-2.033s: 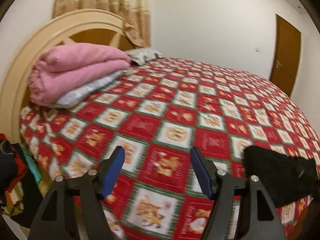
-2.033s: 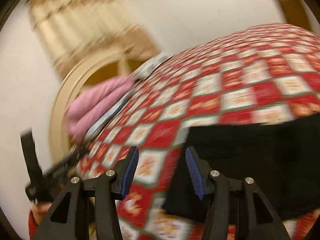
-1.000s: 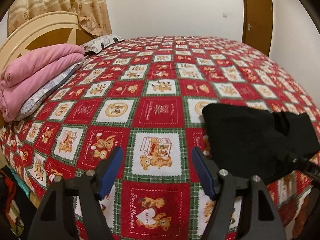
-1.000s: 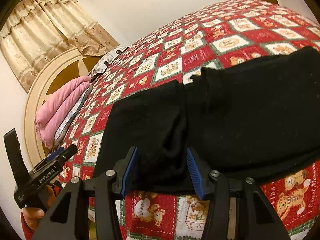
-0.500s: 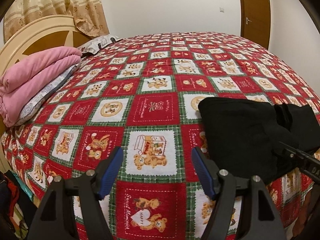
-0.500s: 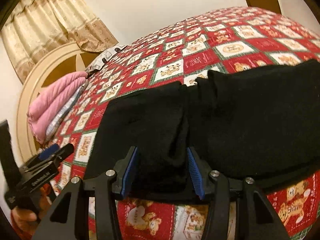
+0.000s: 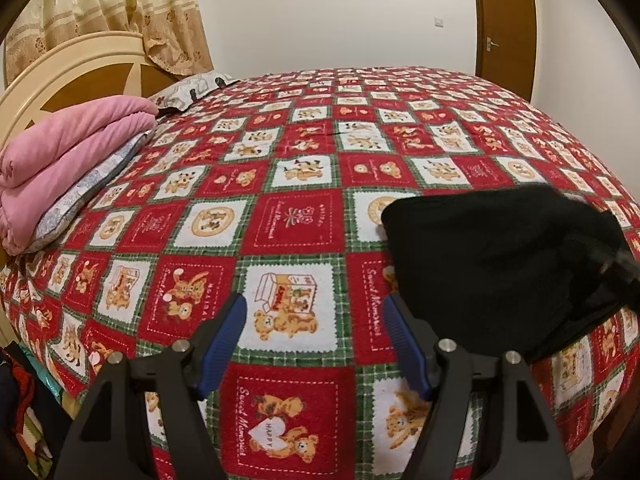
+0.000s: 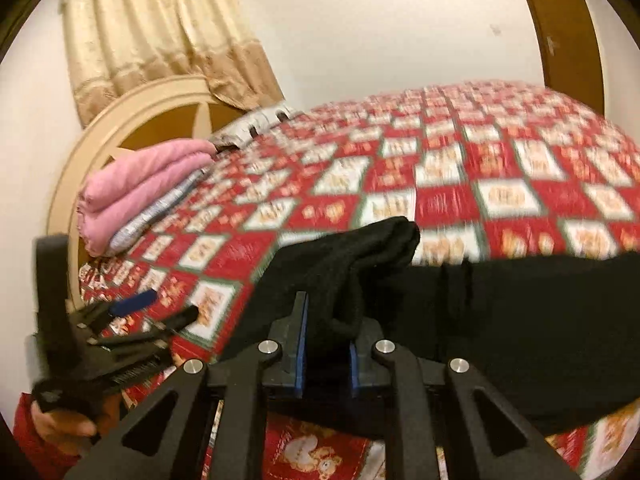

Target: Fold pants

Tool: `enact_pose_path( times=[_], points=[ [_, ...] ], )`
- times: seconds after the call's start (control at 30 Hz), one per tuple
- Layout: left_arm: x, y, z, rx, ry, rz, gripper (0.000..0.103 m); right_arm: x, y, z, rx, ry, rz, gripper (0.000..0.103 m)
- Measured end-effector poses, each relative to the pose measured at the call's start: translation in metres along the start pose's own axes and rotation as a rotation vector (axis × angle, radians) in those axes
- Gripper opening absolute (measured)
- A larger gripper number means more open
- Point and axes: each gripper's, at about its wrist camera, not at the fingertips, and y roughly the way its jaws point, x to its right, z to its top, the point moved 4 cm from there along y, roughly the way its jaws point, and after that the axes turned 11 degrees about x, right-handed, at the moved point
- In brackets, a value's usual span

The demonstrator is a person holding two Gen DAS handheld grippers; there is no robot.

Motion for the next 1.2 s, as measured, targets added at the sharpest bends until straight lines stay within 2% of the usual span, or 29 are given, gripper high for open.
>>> enact_pose_path(
  times=[0.17, 0.33, 0.5, 0.6, 0.77, 0.93, 1.1, 1.2],
  points=[
    [0.010, -0.003, 0.008, 0.018, -0.006, -0.023, 0.073, 0.015, -0.034, 0.032, 0.086, -0.075, -0.029, 0.015],
    [0.031, -0.003, 0.015, 0.031, 0.017, -0.064, 0.073, 0.076, -0.076, 0.044, 0.133, -0.076, -0.167, 0.015],
    [0.063, -0.005, 0.021, 0.045, 0.057, -0.122, 0.073, 0.152, -0.104, 0.024, 0.109, -0.007, -0.323, 0.016],
    [0.085, -0.006, 0.024, 0.059, 0.084, -0.159, 0.073, 0.186, -0.106, 0.003, 0.075, 0.049, -0.382, 0.016],
    [0.114, -0.006, 0.026, 0.048, 0.102, -0.215, 0.073, 0.206, -0.100, -0.024, 0.036, 0.072, -0.414, 0.016],
    [0.138, -0.005, 0.031, 0.052, 0.137, -0.245, 0.073, 0.214, -0.097, -0.030, 0.024, 0.095, -0.404, 0.017],
    [0.160, -0.002, 0.042, 0.063, 0.148, -0.275, 0.073, 0.227, -0.104, -0.034, 0.002, 0.186, -0.400, 0.033],
    [0.175, 0.001, 0.052, 0.074, 0.156, -0.292, 0.078, 0.231, -0.122, -0.024, 0.043, 0.221, -0.430, 0.041]
  ],
)
